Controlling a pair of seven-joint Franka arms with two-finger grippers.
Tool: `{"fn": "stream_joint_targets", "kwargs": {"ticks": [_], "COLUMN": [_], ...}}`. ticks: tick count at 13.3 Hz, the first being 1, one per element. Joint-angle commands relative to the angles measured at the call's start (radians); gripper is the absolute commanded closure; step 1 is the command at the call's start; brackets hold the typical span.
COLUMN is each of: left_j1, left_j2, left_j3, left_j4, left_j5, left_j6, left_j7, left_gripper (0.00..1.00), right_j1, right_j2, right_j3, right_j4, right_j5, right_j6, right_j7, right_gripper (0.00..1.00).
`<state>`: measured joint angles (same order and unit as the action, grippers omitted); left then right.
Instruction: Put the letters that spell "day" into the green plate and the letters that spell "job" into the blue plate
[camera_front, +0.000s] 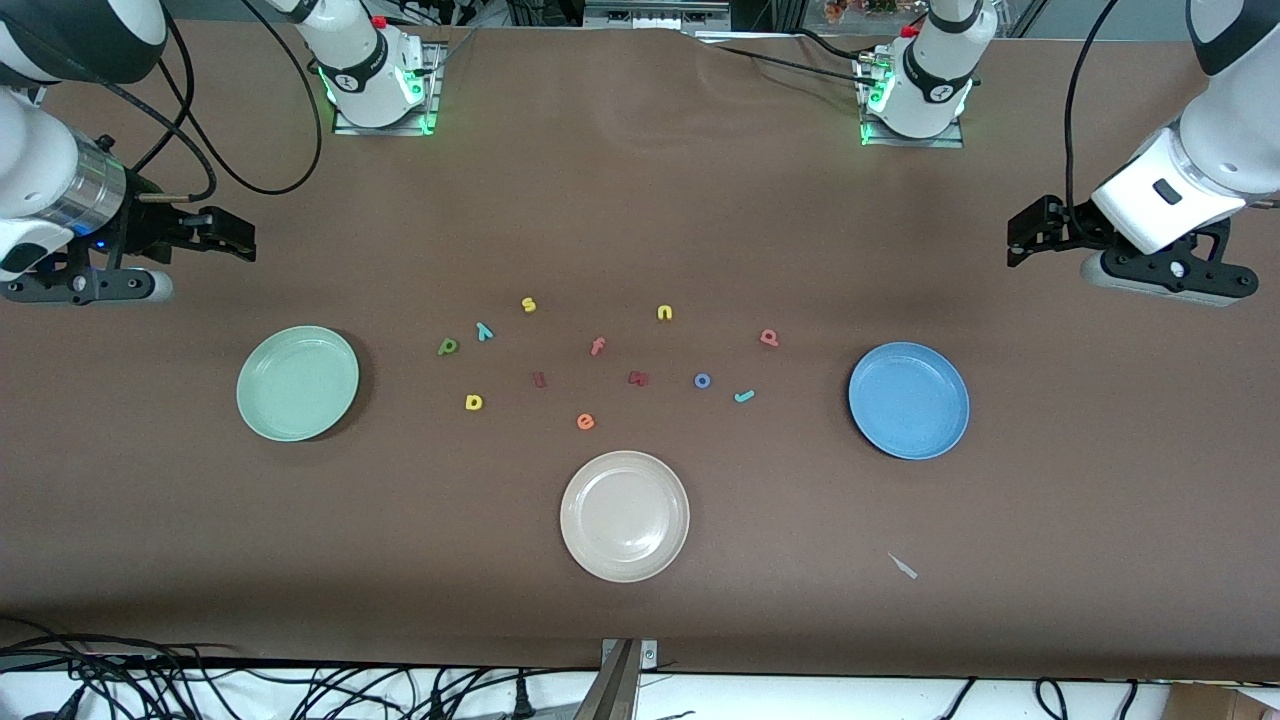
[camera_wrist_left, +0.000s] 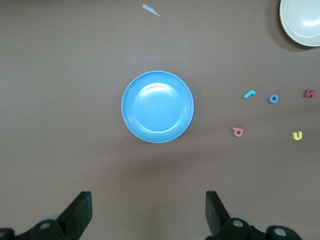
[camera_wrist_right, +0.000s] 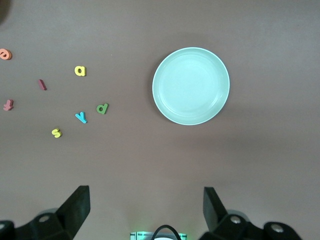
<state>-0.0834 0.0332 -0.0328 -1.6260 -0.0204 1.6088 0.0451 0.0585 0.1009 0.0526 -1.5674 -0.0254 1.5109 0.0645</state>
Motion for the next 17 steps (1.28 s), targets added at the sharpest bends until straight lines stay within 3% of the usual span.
{"fn": "stream_joint_targets", "kwargs": {"ticks": [1, 17], "left_j1": [0.002, 0.004], "left_j2": [-0.009, -0.009], "left_j3": [-0.002, -0.002], "left_j4": [-0.003, -0.003], "left_j5": [-0.012, -0.012], "left_j6": [0.003, 0.003], "left_j7": [0.016, 0.016], "left_gripper": [0.00, 0.00], "right_j1": [-0.003, -0.003], "right_j2": [-0.009, -0.009], "right_j3": [-0.002, -0.002], "right_j4": [-0.008, -0.008], "right_j5": [0.021, 0.019], "right_j6": [-0.001, -0.003], "right_j7": [-0.006, -0.020], "right_gripper": [0.00, 0.00]}}
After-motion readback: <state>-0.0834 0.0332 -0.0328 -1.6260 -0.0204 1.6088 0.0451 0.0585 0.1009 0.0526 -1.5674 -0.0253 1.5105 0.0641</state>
